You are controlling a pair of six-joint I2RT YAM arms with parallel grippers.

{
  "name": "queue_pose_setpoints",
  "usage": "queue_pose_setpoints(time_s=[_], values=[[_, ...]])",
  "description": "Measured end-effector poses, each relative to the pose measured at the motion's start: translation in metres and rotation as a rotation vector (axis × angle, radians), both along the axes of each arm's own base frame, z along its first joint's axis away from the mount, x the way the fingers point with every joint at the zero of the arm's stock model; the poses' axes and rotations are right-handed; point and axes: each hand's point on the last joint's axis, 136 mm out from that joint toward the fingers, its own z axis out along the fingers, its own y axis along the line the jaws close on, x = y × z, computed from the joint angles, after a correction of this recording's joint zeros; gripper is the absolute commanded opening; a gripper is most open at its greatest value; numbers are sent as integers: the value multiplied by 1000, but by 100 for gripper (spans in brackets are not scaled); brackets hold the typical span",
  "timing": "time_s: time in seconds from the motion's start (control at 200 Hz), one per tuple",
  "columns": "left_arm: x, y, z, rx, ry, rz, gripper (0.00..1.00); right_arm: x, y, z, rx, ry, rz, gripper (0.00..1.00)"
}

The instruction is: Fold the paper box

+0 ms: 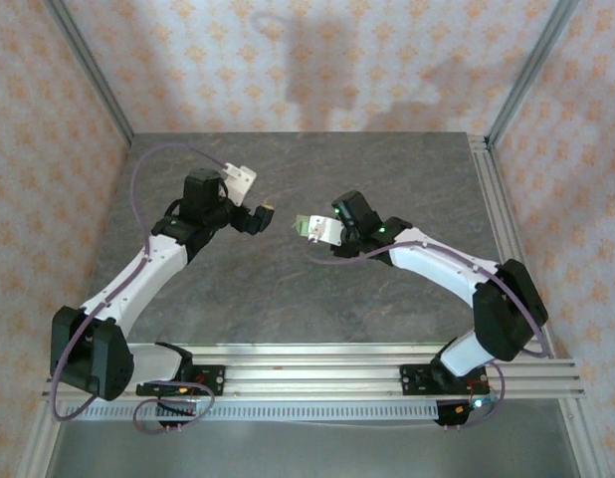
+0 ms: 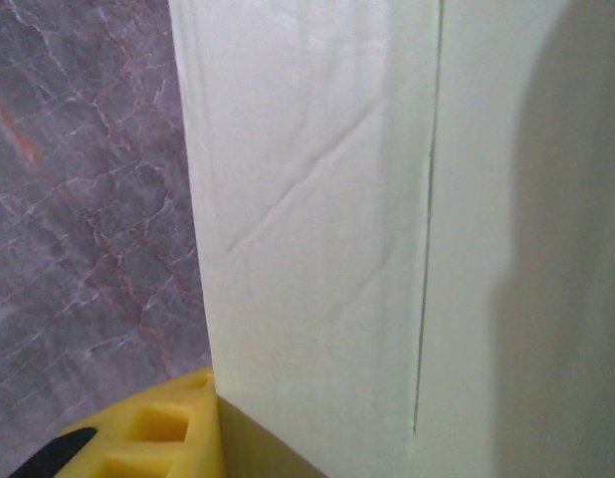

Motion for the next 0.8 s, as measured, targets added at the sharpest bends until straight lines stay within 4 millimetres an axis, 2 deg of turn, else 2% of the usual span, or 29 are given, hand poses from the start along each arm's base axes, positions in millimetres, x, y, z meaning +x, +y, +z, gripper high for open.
queue_pose_setpoints(time_s=[0.325,0.626,0.801], values=[[-13,-25,-6,97,-60,-270,100,-21,-15,-9,-16,120,-15,36],[-38,-55,-40,124,-32,-509,100,-29,-26,4,19,143,-32,36],[-46,-70,-56,132,-17,-611,100,-33,-28,2,31,177,-35,36]])
